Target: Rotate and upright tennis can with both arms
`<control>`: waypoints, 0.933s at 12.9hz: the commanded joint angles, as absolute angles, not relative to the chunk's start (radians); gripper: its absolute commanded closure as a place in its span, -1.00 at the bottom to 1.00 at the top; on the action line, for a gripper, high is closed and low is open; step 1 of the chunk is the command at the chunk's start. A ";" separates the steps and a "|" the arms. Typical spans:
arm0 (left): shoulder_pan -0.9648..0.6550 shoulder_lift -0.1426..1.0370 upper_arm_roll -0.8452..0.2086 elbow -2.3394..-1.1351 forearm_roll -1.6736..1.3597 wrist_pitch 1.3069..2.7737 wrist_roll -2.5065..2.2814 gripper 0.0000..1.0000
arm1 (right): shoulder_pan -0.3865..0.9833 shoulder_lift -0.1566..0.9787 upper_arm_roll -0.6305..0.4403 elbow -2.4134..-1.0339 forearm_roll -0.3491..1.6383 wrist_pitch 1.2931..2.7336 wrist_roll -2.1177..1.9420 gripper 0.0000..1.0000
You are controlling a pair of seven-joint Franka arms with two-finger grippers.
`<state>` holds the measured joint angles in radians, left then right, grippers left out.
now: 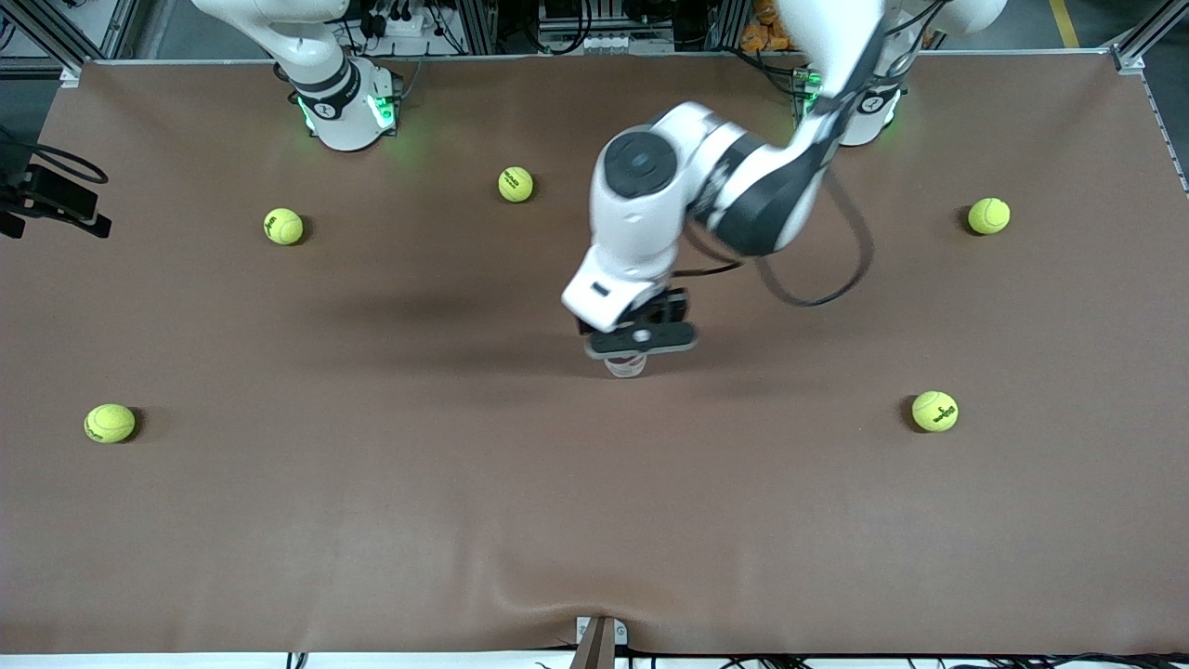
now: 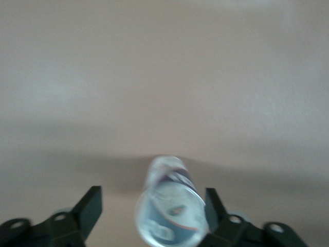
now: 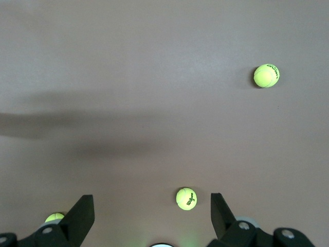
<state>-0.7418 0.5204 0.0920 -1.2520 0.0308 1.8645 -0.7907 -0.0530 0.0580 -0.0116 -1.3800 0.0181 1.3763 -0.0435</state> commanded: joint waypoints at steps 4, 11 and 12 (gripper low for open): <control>-0.485 0.261 0.095 -1.293 0.052 1.610 -0.554 -1.00 | -0.054 0.066 -0.011 -1.359 0.021 1.368 -0.031 -1.00; -0.160 0.115 0.086 -1.397 0.034 1.479 -0.091 -1.00 | -0.051 0.066 -0.009 -1.359 0.023 1.367 -0.031 -1.00; -0.147 0.095 0.086 -1.434 0.032 1.486 -0.089 -1.00 | -0.051 0.066 -0.009 -1.359 0.023 1.367 -0.031 -1.00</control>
